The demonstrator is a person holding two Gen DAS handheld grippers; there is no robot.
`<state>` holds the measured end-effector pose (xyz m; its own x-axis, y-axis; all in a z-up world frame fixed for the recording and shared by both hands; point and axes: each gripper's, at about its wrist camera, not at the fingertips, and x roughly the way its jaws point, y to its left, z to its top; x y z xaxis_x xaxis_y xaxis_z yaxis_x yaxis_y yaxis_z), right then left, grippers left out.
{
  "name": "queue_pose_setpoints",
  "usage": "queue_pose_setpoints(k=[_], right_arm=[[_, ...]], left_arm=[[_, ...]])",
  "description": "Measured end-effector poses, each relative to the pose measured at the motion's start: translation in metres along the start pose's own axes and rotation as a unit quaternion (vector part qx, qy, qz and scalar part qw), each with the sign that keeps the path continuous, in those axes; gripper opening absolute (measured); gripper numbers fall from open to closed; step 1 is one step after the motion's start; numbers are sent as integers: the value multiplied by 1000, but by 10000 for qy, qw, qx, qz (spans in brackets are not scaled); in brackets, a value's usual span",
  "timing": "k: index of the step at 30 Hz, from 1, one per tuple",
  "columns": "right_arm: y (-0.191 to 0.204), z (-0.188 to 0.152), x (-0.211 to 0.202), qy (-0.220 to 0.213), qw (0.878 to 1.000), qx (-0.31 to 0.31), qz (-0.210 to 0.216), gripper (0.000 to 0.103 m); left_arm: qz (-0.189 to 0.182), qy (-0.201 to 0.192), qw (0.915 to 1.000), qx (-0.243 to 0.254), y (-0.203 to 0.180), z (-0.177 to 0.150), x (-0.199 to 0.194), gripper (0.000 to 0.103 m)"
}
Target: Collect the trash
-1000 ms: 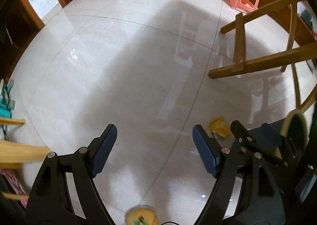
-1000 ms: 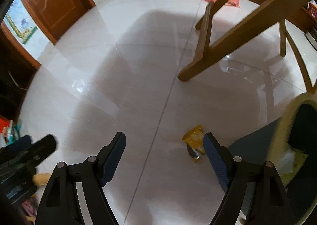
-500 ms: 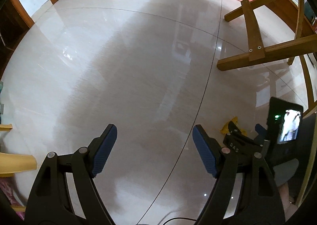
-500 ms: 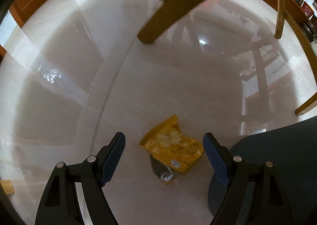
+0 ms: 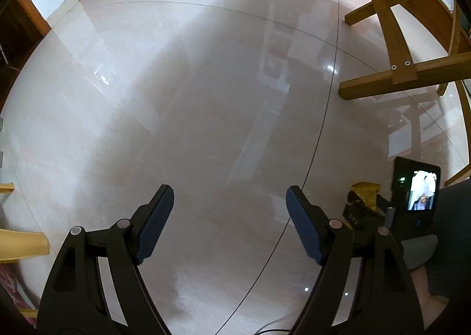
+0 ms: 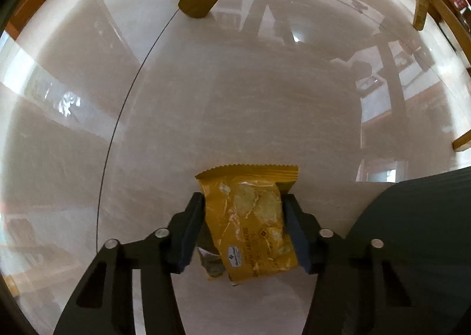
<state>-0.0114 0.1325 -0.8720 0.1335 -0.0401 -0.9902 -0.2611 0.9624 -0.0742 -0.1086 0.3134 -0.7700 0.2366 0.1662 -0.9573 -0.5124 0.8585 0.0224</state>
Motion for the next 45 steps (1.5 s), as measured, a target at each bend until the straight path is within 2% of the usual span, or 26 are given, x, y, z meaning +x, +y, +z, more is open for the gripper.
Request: queue_pose_setpoints(k=[1, 3, 8, 14, 20, 24, 28, 31, 35, 42, 43, 45], right_arm=[[-1, 1, 0, -2, 10000, 15, -4, 42], [-2, 2, -3, -20, 9999, 95, 62, 30], [-13, 4, -16, -155, 9972, 434, 580, 15], [-13, 1, -67, -488, 9899, 523, 1223, 10], [-15, -12, -160, -782, 9786, 491, 1840, 9], [-33, -25, -245, -1026, 9706, 452, 2130, 9], [-65, -39, -311, -1199, 9690, 490, 2103, 9], [-101, -53, -359, -1313, 9713, 619, 1882, 9], [-153, -67, -400, -1367, 9745, 885, 1545, 9], [-228, -79, -440, -1371, 9753, 1367, 1061, 10], [-239, -78, -443, -1359, 9746, 1453, 1025, 12], [-250, -78, -446, -1370, 9730, 1565, 1001, 22]], left_arm=[[9, 20, 10000, -7, 0, 0, 3, 76], [34, 63, 10000, -13, 1, -2, 9, 76], [98, 152, 9998, -21, 3, -6, 23, 76], [34, 145, 9997, -186, 7, -7, 18, 76], [-53, 72, 9993, -365, 13, -4, -19, 76], [-122, -23, 9988, -477, 11, 0, -67, 76], [-154, -101, 9987, -466, 4, 1, -123, 76], [-219, -123, 9989, -397, -7, 2, -167, 76], [-355, -110, 9990, -260, -32, 3, -222, 76], [-627, -270, 9971, 328, -97, 7, -304, 77], [-639, -295, 9966, 421, -108, 8, -315, 77], [-645, -338, 9957, 577, -129, 11, -333, 77]])
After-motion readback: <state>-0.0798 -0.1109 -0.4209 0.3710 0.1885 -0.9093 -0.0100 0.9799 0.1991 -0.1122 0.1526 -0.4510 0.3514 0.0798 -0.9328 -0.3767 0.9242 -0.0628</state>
